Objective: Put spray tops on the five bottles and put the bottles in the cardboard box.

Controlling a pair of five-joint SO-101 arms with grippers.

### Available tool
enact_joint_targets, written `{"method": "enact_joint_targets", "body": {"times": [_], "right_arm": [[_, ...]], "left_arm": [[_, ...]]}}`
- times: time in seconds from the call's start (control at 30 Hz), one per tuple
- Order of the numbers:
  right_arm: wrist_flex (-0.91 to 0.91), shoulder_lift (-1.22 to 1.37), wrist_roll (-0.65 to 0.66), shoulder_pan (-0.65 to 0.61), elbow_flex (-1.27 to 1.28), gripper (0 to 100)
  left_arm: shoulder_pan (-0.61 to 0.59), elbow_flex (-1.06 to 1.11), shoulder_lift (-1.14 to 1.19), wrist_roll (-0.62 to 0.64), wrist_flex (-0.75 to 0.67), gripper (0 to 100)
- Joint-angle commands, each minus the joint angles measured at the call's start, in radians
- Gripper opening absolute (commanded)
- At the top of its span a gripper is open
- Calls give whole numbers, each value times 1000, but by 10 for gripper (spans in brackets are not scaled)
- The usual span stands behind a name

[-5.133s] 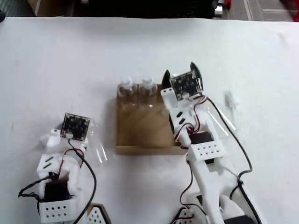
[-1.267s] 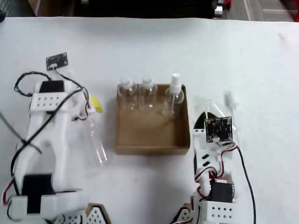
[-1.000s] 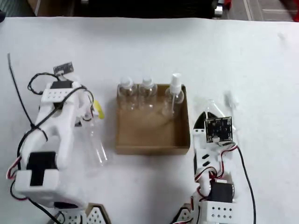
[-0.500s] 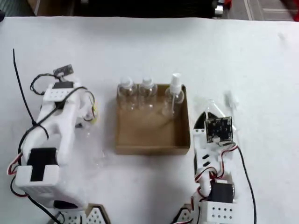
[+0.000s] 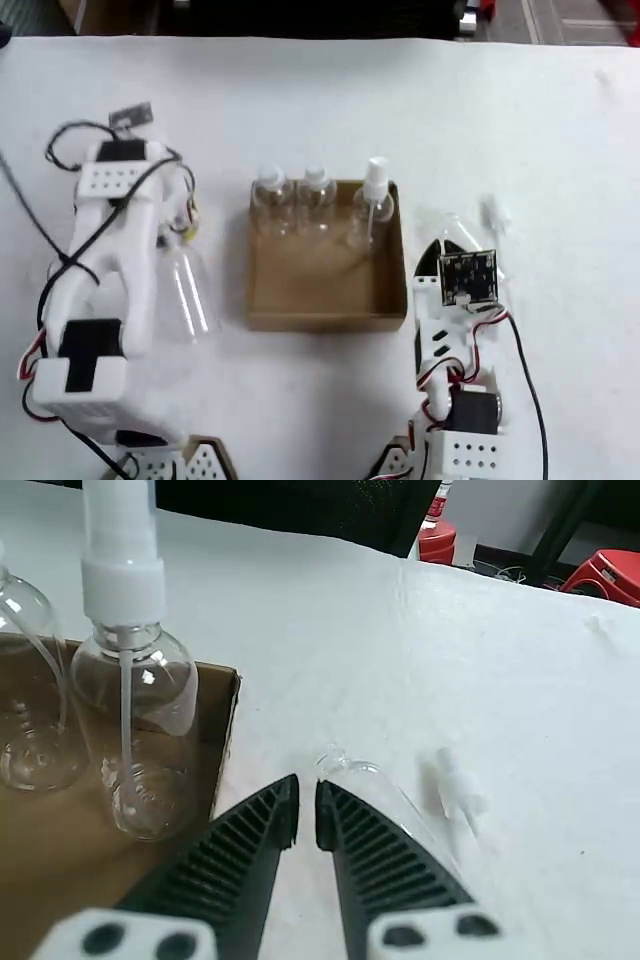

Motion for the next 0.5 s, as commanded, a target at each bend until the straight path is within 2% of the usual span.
{"method": "enact_joint_targets", "body": {"times": [0.0, 0.1, 0.23, 0.33, 0.47], "right_arm": [[-22, -8, 11, 5, 2, 17], [-22, -8, 11, 5, 2, 17], [-22, -8, 11, 5, 3, 17], [-22, -8, 11, 5, 5, 17], [-64, -7, 12, 5, 29, 17]], "left_arm": [[44, -264, -160, -68, 242, 24], [102, -365, -302, -68, 311, 24], [260, -376, -561, -71, 299, 24], [363, -302, -753, -155, 233, 24], [381, -46, -1012, -230, 64, 24]]}}
